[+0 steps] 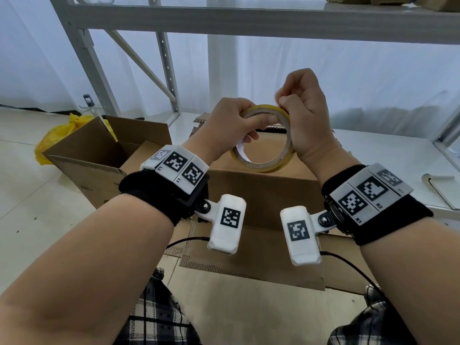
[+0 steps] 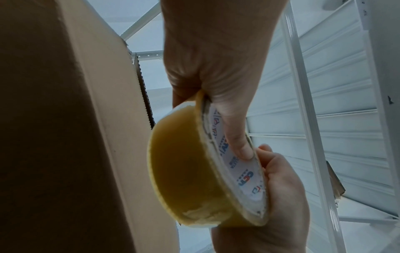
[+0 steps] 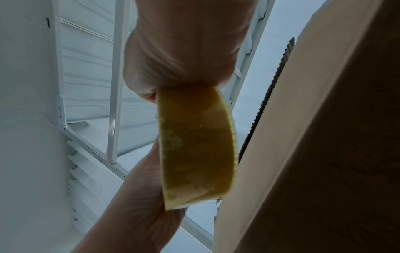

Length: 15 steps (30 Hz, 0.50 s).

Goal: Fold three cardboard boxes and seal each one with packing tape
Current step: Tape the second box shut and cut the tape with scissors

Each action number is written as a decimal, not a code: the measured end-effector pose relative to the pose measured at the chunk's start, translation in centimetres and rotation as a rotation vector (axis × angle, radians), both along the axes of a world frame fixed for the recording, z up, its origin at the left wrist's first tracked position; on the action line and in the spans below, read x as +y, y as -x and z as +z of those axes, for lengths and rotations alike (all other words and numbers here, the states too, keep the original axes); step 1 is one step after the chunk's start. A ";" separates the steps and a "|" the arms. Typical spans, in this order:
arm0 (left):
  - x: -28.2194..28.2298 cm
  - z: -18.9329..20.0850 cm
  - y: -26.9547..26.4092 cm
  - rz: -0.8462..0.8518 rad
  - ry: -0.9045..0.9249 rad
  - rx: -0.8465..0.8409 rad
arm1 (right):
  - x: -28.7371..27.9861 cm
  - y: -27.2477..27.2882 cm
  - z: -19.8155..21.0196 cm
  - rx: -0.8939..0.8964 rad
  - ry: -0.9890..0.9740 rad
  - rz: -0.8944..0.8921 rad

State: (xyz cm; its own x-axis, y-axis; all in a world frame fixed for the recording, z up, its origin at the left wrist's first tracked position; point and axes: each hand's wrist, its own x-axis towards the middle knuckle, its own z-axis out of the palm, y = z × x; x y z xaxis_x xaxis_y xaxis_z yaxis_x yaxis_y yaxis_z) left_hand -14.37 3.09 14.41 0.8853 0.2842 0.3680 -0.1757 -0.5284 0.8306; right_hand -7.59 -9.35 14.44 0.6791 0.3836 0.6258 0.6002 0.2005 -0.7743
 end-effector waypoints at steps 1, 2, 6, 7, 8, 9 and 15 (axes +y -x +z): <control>0.0 0.0 0.0 0.006 0.000 -0.003 | 0.0 0.0 -0.1 -0.008 0.007 -0.020; 0.1 0.0 0.0 0.012 -0.003 -0.005 | -0.1 0.0 -0.2 -0.016 0.012 -0.037; 0.1 0.1 -0.1 0.007 0.011 -0.004 | -0.1 0.1 -0.2 -0.022 -0.004 -0.005; 0.1 0.1 -0.1 0.003 0.007 -0.001 | -0.1 0.1 -0.2 -0.017 -0.002 0.017; 0.0 0.1 -0.1 -0.001 0.003 0.003 | -0.1 0.1 -0.2 -0.014 0.005 0.027; 0.0 0.0 -0.1 -0.005 0.000 0.006 | -0.1 0.1 -0.2 -0.012 0.011 0.025; -0.2 -0.2 -0.1 -0.003 0.011 0.006 | -0.1 0.1 -0.3 -0.001 -0.022 0.001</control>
State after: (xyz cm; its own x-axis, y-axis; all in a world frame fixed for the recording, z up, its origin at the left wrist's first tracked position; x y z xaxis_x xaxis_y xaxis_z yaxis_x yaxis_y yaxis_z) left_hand -14.29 2.90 14.21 0.8884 0.2855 0.3595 -0.1722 -0.5187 0.8374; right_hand -7.67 -9.43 14.18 0.6785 0.3704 0.6344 0.6005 0.2178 -0.7694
